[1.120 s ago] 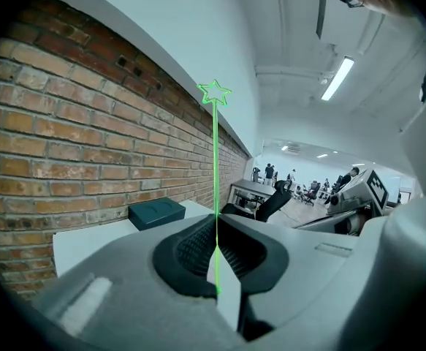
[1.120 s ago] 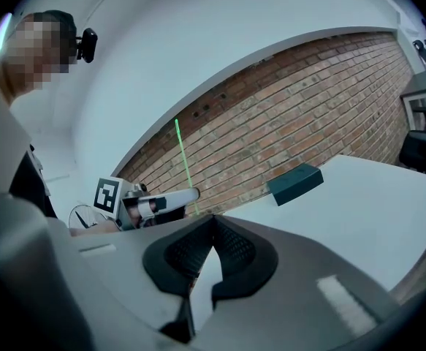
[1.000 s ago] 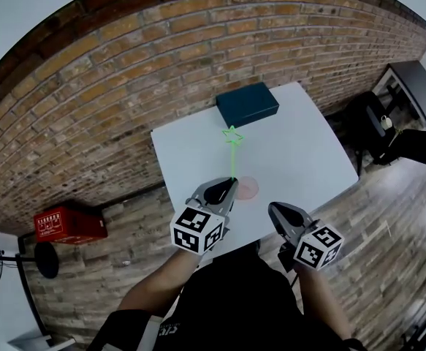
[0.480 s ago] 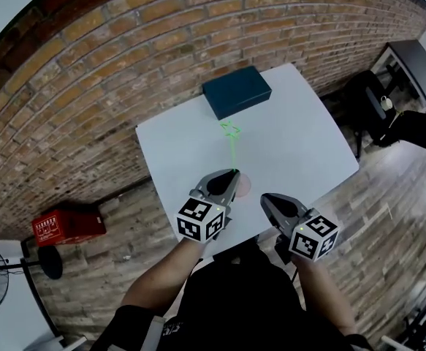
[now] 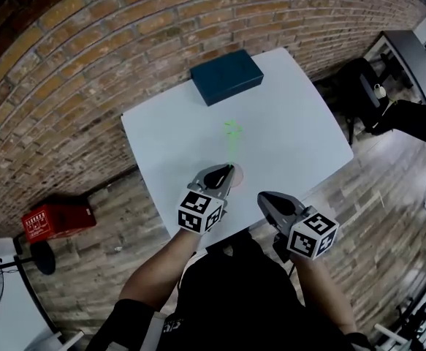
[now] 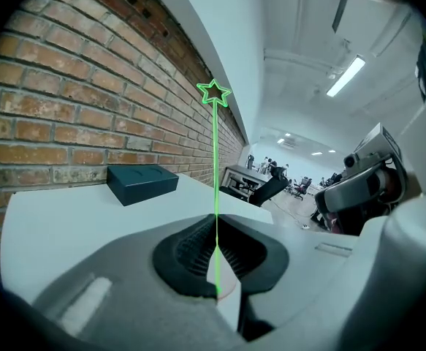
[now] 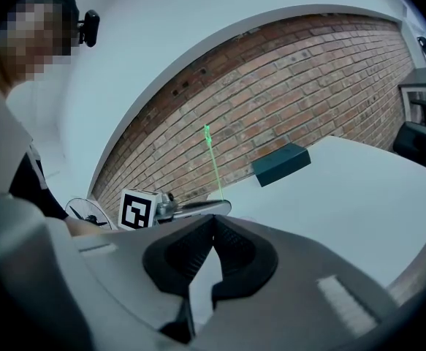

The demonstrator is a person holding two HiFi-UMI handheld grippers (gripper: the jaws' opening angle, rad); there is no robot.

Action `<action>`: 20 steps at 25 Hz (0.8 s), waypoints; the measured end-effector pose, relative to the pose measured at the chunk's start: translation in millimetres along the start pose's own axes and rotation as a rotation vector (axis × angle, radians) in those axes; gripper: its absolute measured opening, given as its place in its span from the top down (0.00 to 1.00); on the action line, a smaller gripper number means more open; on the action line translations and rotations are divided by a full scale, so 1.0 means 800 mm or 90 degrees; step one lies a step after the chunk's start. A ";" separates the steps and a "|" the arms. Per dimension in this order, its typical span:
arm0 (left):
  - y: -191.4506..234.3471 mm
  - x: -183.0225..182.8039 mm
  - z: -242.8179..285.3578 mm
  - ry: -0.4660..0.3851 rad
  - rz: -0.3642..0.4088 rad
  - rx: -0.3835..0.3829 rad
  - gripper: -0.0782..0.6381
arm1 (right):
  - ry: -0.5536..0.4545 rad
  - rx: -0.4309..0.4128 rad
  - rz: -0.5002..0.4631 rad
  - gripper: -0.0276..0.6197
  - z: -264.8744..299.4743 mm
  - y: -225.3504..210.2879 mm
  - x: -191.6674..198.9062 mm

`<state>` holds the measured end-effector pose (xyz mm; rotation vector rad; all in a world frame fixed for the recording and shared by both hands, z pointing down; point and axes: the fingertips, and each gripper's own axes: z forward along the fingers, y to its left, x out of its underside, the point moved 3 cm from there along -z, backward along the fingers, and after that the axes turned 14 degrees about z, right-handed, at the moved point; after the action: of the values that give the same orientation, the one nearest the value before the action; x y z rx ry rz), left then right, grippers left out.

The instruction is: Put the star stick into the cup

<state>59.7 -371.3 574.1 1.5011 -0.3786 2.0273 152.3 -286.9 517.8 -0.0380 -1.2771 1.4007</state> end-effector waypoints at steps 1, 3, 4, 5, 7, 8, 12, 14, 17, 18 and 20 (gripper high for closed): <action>0.001 0.003 0.000 0.003 0.001 0.001 0.87 | 0.002 -0.001 0.000 0.96 0.001 0.002 0.001; 0.002 0.009 -0.001 0.010 -0.001 0.006 0.87 | 0.007 -0.005 -0.001 0.96 0.002 0.006 0.005; 0.002 0.013 -0.001 0.013 -0.003 0.010 0.87 | 0.010 -0.007 -0.002 0.96 0.002 0.008 0.007; 0.001 0.016 0.000 0.016 -0.006 0.014 0.87 | 0.013 -0.009 -0.004 0.96 0.002 0.010 0.009; 0.000 0.020 0.002 0.022 -0.007 0.022 0.87 | 0.018 -0.007 -0.005 0.96 0.001 0.010 0.011; -0.001 0.023 0.002 0.026 -0.006 0.027 0.87 | 0.018 -0.006 -0.005 0.96 0.000 0.010 0.012; -0.008 0.033 0.005 0.062 0.005 0.051 0.80 | 0.014 -0.004 -0.006 0.96 -0.001 0.012 0.009; -0.010 0.037 0.005 0.086 0.023 0.052 0.80 | 0.015 -0.005 -0.009 0.96 -0.002 0.016 0.009; -0.010 0.039 0.006 0.101 0.041 0.049 0.80 | 0.018 -0.006 -0.010 0.96 -0.002 0.019 0.010; -0.009 0.038 0.007 0.102 0.045 0.048 0.80 | 0.019 -0.005 -0.010 0.96 -0.002 0.019 0.010; -0.007 0.038 0.009 0.107 0.054 0.045 0.80 | 0.017 -0.004 -0.011 0.96 -0.002 0.019 0.008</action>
<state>62.6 -362.1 604.1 1.3633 -0.3096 2.2360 140.8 -277.4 510.7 -0.0503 -1.2566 1.3771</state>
